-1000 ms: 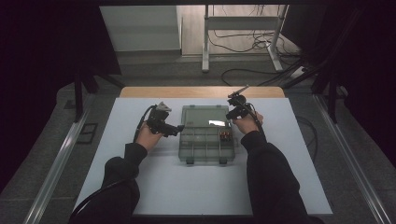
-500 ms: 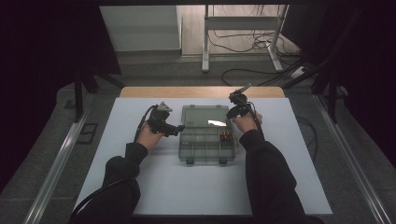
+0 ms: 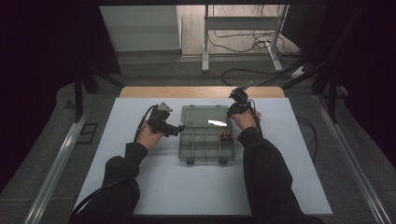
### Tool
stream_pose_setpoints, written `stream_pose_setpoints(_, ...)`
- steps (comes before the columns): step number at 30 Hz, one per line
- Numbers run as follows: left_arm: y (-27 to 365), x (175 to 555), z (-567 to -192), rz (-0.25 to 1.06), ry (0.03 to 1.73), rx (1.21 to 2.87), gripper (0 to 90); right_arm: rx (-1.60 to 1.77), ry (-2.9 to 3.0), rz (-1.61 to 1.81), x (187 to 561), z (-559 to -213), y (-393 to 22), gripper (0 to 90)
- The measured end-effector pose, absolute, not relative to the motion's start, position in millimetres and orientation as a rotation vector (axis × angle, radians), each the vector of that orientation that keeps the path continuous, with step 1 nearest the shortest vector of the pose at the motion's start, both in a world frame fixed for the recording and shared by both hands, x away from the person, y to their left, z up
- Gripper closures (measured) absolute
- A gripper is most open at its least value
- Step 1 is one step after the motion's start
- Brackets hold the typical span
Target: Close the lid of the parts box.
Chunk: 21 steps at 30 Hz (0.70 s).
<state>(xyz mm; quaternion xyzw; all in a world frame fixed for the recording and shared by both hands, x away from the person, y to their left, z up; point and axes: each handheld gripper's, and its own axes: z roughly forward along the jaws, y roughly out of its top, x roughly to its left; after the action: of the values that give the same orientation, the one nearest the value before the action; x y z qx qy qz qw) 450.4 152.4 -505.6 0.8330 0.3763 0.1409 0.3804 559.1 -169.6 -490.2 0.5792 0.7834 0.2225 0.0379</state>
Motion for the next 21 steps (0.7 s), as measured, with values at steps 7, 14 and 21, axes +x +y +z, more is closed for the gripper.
stream_pose_setpoints(7,155.3,450.6,-503.9,0.325,0.954,2.106,0.3,1.851,2.364,0.679,560.4,-488.8,-159.7,87.7)
stream_pose_setpoints(14,159.4,447.8,-502.3,0.365,0.984,2.102,17.2,1.773,2.346,0.705,554.8,-481.7,-155.3,88.3)
stream_pose_setpoints(21,168.2,449.5,-501.9,0.269,1.03,2.043,71.7,1.707,2.325,0.791,544.8,-467.2,-160.7,88.3)
